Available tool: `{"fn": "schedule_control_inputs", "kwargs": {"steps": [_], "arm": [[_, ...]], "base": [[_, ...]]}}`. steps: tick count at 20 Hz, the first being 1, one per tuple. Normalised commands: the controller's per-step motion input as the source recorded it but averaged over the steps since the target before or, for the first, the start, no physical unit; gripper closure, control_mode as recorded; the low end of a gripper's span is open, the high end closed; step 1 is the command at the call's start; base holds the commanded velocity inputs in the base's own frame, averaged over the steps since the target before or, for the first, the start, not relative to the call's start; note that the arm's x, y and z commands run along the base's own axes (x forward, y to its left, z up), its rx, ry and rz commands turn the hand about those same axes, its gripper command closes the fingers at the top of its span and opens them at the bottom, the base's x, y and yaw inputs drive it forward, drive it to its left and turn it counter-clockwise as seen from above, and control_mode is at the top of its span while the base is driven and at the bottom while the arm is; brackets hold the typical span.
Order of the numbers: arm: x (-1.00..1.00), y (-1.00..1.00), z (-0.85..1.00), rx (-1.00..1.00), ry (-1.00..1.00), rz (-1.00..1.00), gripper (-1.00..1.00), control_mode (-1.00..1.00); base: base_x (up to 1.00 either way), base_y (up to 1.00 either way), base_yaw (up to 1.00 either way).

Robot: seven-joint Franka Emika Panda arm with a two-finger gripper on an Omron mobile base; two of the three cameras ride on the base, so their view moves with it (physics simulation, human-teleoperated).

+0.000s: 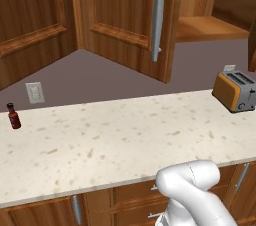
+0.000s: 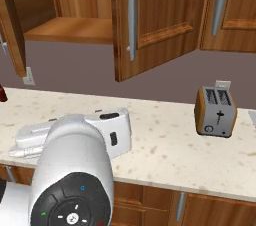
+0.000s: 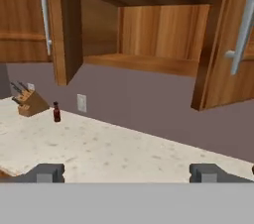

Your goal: Close all open cabinet doors.

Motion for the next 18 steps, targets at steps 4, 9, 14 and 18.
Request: {"fn": "schedule_control_inputs", "kwargs": {"steps": [4,9,14,18], "arm": [[0.47,-0.21,0.08,0.09,-0.27,0.12,-1.00,-1.00],[0.48,-0.07,0.06,0.11,-0.18,0.06,-1.00,-1.00],[0.61,-0.26,0.05,0.18,-0.05,0.05,-1.00,-1.00],[0.25,-0.37,0.02,0.16,0.00,0.07,-1.00,-1.00]], "base": [[0.00,0.00,0.00],[0.00,0.00,0.00],[0.00,0.00,0.00],[0.00,0.00,0.00]]}}
